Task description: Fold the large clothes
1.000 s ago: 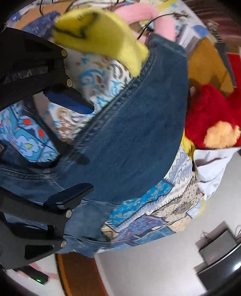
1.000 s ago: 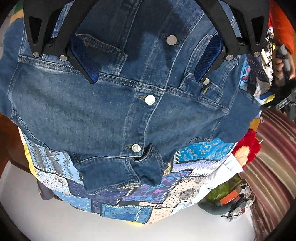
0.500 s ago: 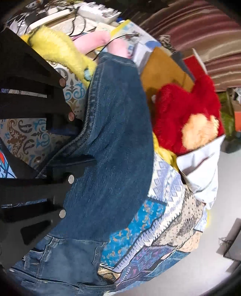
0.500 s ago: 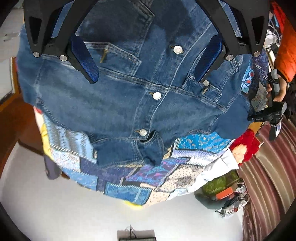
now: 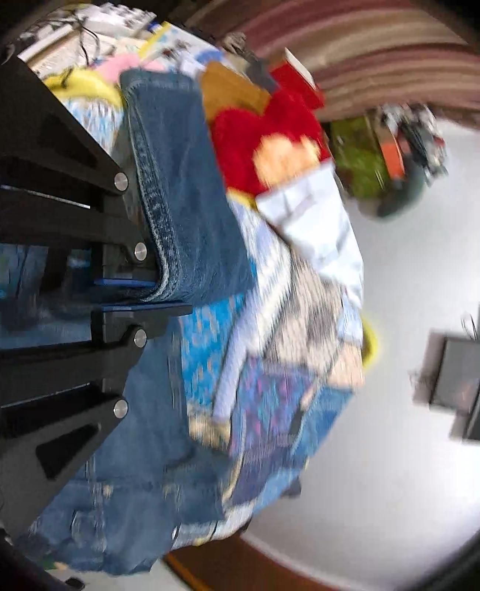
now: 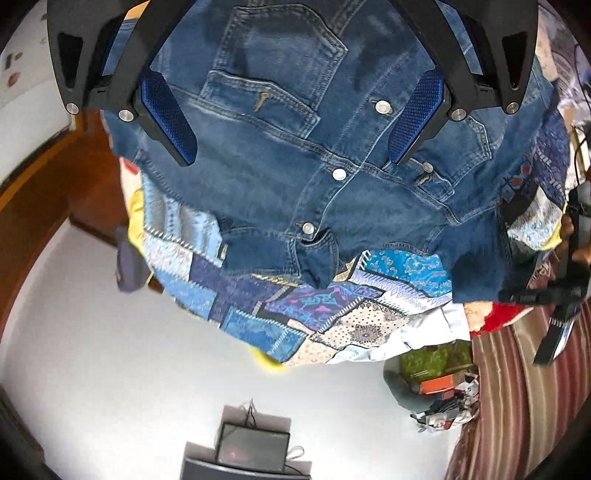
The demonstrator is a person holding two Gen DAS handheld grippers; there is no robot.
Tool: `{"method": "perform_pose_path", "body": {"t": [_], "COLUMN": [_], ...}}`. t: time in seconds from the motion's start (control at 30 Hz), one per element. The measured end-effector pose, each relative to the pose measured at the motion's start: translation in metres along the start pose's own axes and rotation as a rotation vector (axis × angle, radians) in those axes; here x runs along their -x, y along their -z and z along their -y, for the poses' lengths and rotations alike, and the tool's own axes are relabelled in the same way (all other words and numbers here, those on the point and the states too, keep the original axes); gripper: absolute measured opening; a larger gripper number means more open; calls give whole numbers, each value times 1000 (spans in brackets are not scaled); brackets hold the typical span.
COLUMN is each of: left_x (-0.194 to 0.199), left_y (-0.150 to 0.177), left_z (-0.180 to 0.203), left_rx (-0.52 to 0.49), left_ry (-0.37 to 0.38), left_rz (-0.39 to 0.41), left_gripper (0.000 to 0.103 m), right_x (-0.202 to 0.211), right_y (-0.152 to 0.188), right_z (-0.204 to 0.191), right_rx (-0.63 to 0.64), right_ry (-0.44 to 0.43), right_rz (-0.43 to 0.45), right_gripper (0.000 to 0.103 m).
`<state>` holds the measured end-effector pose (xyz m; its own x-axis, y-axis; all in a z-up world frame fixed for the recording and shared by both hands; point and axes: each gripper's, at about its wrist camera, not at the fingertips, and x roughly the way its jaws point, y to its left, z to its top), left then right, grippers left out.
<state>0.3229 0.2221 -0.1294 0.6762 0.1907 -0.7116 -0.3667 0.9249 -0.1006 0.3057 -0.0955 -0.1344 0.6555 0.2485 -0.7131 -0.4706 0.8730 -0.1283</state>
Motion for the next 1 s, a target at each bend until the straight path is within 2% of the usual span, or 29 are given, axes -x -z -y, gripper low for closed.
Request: {"method": "perform_pose_path", "body": {"t": [0.03, 0.13, 0.2, 0.27, 0.33, 0.43, 0.47, 0.57, 0.63, 0.7, 0.83, 0.9, 1.0], "left_x": [4, 11, 5, -10, -36, -77, -83, -84, -77, -64, -47, -45, -58], "left_y": [1, 13, 29, 41, 65, 95, 100, 106, 99, 91, 77, 74, 84], "left_z": [17, 70, 107, 130, 149, 159, 159, 148, 135, 115, 60, 26, -20], "left_rx": [-32, -158, -240, -281, -310, -282, -269, -227, -193, -152, -33, 62, 197], "left_ry": [35, 71, 136, 179, 221, 276, 281, 300, 325, 334, 288, 262, 228], "left_rz": [13, 36, -1, -69, -187, -381, -410, -423, -423, -385, -330, -312, -340], "left_gripper": [5, 5, 5, 5, 5, 8, 10, 27, 62, 69, 79, 80, 80], "right_x": [3, 10, 14, 16, 18, 23, 25, 29, 29, 28, 21, 15, 3], "right_y": [0, 1, 2, 3, 5, 9, 11, 15, 16, 17, 14, 12, 10], "right_z": [-1, -2, -2, 1, 4, 9, 11, 16, 20, 24, 27, 26, 25], "right_rx": [10, 28, 29, 19, 8, 0, -1, -9, -20, -37, -67, -76, -95], "right_ry": [6, 18, 25, 25, 27, 35, 40, 45, 45, 36, 14, 5, -15], "right_rz": [6, 18, 18, 14, 9, 4, 3, -5, -14, -23, -34, -43, -65], "right_gripper": [103, 103, 103, 103, 103, 103, 103, 103, 103, 103, 103, 103, 103]}}
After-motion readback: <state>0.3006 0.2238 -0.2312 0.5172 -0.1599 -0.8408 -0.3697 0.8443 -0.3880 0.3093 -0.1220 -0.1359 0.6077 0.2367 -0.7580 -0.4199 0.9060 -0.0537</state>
